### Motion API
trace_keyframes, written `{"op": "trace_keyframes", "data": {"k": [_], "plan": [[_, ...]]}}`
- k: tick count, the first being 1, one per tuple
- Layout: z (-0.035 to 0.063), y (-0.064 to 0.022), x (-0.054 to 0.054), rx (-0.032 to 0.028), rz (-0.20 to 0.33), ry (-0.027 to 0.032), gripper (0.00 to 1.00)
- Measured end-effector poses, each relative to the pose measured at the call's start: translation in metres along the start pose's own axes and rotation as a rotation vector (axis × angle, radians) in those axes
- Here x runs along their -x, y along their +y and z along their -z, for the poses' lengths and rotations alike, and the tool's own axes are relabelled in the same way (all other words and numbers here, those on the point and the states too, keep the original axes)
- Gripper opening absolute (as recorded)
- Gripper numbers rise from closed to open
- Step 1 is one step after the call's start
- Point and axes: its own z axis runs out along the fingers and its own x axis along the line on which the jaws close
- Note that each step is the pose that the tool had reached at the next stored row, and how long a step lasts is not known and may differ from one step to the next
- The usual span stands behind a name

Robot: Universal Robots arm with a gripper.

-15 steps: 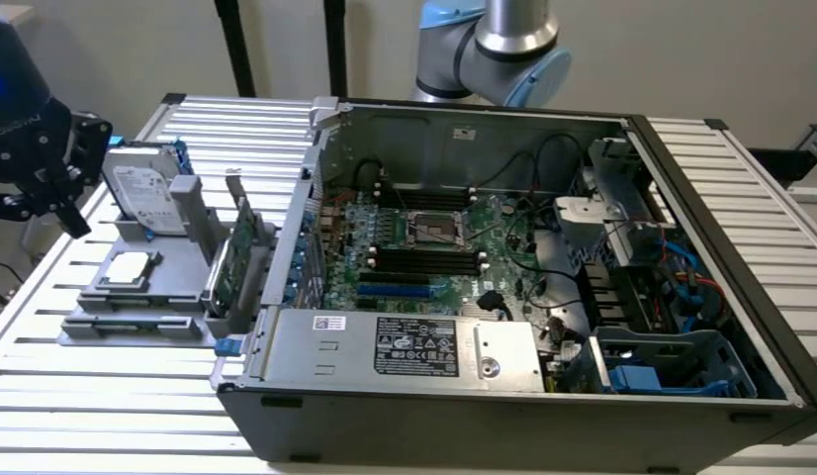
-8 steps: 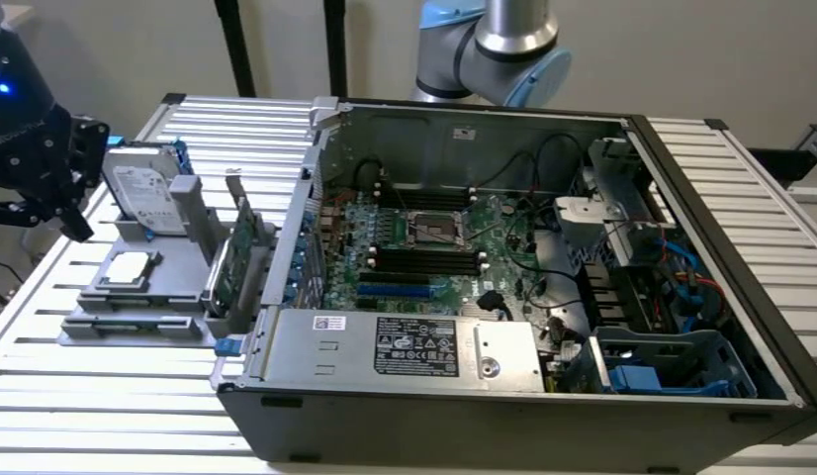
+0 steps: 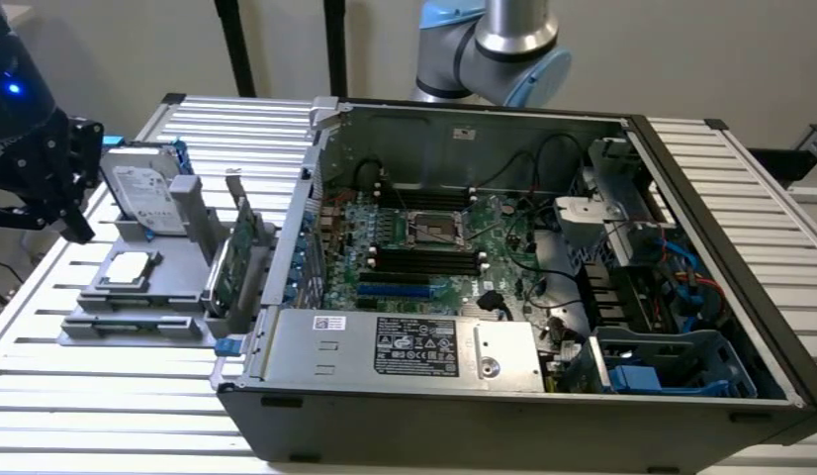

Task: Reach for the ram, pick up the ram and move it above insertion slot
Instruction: 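Pick up the ram and move it above insertion slot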

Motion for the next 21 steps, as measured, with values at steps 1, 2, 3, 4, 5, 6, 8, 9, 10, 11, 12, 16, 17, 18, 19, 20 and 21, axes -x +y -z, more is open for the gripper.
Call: {"op": "trace_keyframes", "data": {"k": [1, 2, 3, 4, 5, 6, 8, 9, 10, 11, 12, 16, 17, 18, 19, 20, 21], "plan": [[-0.0002, 0.0, 0.0, 0.0, 0.018, 0.0005, 0.11], [-0.0004, 0.0, 0.0, 0.0, 0.036, 0.0011, 0.11], [-0.0007, 0.0, 0.0, -0.0001, 0.055, 0.0016, 0.11], [-0.0009, 0.0, 0.0, -0.0002, 0.074, 0.0021, 0.11], [-0.001, 0.0, 0.0, -0.0002, 0.092, 0.0028, 0.11], [-0.0011, -0.0001, 0.0, -0.0002, 0.109, 0.0034, 0.11], [-0.0014, -0.0001, 0.0, -0.0003, 0.145, 0.0045, 0.11], [-0.0016, -0.0001, 0.0, -0.0003, 0.164, 0.005, 0.11], [-0.0017, -0.0001, 0.0, -0.0004, 0.183, 0.0056, 0.11], [-0.0018, -0.0001, 0.0, -0.0004, 0.201, 0.0062, 0.11], [-0.0019, -0.0001, 0.0, -0.0005, 0.218, 0.0067, 0.11], [-0.002, -0.0001, 0.0, -0.0007, 0.289, 0.0089, 0.11], [-0.0019, 0.0, 0.0001, -0.0007, 0.306, 0.0095, 0.11], [-0.002, 0.0001, 0.0004, -0.0013, 0.316, 0.0097, 0.11], [-0.0019, 0.0008, 0.0004, -0.0039, 0.32, 0.0096, 0.11], [-0.0019, 0.0011, 0.0002, -0.007, 0.32, 0.0093, 0.11], [-0.0018, 0.0011, 0.0002, -0.0077, 0.32, 0.0092, 0.12]]}}
